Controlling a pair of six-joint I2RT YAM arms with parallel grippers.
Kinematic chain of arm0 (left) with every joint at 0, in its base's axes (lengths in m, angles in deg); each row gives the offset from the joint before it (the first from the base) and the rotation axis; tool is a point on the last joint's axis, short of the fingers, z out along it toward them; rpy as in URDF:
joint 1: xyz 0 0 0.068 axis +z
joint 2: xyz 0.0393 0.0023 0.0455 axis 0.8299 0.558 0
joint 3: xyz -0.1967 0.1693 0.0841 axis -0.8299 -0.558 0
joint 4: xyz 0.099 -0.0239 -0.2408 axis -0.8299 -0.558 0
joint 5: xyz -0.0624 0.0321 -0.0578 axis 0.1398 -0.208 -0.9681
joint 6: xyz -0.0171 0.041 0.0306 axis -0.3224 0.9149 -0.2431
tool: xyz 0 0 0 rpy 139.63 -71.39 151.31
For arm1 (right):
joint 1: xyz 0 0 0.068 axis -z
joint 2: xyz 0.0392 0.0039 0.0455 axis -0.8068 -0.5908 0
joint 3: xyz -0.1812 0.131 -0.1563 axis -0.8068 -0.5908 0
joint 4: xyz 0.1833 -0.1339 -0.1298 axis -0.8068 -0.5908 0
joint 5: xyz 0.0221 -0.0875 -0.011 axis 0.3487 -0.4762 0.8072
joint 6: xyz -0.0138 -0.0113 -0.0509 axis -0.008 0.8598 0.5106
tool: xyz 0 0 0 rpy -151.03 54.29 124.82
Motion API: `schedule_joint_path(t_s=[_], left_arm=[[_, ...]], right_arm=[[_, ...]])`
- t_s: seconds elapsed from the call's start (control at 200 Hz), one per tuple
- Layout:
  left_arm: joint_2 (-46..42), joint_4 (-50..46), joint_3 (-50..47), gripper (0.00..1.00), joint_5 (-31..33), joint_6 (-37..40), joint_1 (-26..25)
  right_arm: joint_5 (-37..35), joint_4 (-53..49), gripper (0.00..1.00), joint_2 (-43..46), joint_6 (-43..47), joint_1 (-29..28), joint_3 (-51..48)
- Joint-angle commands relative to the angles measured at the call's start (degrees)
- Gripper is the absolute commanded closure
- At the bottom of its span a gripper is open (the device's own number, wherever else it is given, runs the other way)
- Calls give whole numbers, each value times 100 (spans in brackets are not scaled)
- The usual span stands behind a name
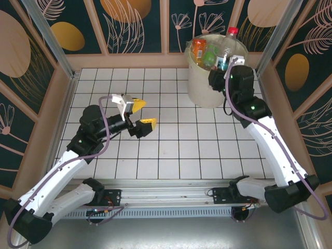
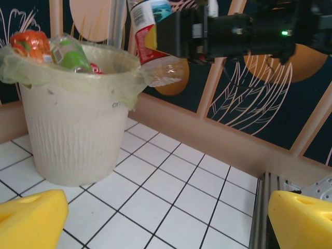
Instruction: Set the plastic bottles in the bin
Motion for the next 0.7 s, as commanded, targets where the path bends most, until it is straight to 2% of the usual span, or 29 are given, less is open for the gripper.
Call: schedule_joint_path(t_s=[0.0,0.36,0.696], left_arm=[[-170,520,-172,1,-99,-49,-8],[-326,682,-328,1,-60,-58,-7],[-258,536,-336,1,50,106,-2]], right_arm=[[-332,25,52,-342,331,287,529],[42,-95,52,-1791,688,1275,2083],[640,-189,52,-3072,903,1854,3132]])
